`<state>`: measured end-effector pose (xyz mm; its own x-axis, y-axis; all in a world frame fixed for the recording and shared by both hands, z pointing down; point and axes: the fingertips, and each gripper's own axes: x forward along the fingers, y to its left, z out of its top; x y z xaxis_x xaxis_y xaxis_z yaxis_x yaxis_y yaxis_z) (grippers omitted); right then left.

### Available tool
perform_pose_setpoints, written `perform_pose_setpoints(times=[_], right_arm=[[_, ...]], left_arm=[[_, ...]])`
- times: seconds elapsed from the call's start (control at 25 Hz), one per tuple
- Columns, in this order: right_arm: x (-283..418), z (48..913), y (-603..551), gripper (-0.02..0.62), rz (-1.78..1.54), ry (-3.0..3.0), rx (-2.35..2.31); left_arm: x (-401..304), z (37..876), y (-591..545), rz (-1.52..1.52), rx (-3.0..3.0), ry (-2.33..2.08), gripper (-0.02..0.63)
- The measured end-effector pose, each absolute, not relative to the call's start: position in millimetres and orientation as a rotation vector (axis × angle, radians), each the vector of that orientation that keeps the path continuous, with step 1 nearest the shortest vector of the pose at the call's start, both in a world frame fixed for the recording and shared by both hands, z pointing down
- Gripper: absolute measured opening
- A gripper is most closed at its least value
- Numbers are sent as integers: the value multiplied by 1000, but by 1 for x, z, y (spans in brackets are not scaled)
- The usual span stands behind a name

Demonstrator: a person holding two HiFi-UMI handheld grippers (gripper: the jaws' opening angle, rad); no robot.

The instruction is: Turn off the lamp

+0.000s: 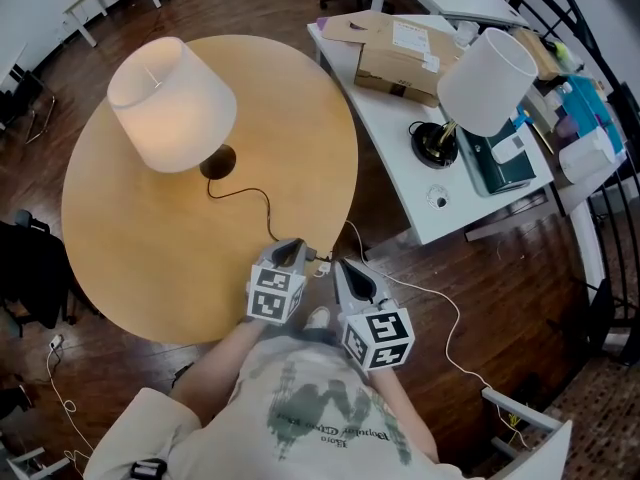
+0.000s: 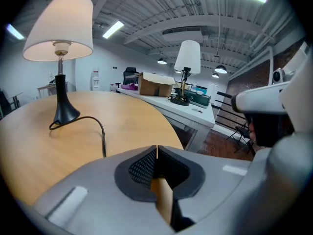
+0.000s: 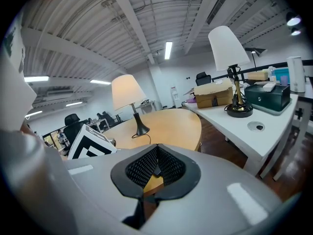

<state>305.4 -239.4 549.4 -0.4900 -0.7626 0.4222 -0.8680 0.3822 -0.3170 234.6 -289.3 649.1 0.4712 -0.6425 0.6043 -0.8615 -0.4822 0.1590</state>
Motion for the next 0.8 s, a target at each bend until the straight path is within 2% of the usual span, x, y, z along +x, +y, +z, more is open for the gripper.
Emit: perform_pose_setpoints(times=[0.24,0.36,0.8], right_arm=[[307,549,-241,0,757,-2435,1458],[303,551,-240,0,763,-2439,1446],[296,552,-239,0,746,-2439,1425]], left_arm=[[218,640,-287,580,2206,-1291,7],[216,642,-283,577,2194,-1264,57],[224,644,-284,573,2187,-1217,86]])
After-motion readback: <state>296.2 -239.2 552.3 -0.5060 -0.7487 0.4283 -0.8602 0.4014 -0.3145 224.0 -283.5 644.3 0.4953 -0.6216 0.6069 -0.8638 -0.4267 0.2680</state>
